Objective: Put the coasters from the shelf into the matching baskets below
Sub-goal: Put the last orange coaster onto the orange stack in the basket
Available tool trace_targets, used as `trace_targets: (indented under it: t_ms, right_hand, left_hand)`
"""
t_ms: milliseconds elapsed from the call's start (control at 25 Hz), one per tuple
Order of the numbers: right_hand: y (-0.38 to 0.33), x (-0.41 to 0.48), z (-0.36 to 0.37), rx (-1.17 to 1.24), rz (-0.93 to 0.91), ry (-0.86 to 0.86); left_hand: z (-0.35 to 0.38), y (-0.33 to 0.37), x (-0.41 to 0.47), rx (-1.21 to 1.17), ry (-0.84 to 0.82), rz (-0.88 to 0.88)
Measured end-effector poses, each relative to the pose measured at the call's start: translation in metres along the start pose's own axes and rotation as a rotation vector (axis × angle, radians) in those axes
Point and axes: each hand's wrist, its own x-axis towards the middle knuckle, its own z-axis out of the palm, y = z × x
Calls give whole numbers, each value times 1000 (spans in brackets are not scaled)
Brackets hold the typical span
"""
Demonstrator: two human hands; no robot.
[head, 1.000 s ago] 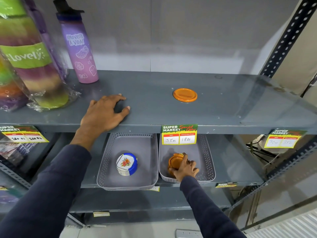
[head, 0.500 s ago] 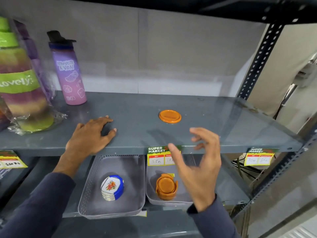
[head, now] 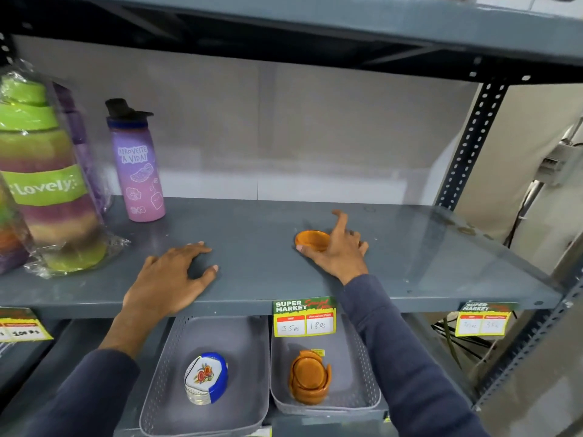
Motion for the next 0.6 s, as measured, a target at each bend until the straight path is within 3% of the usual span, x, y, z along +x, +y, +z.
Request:
trace_targets:
  t_ms: [80,240,600]
  right_hand:
    - [5,7,6,-45,6,-44]
    - [1,5,1,15,-65,54]
    - [-50,-89,-61,260,-574,624]
  left_hand:
    - [-1,1,0,-11,6,-7]
    - [-2,2,1,-12,14,-4]
    - [-1,3,-1,-7,34,-6]
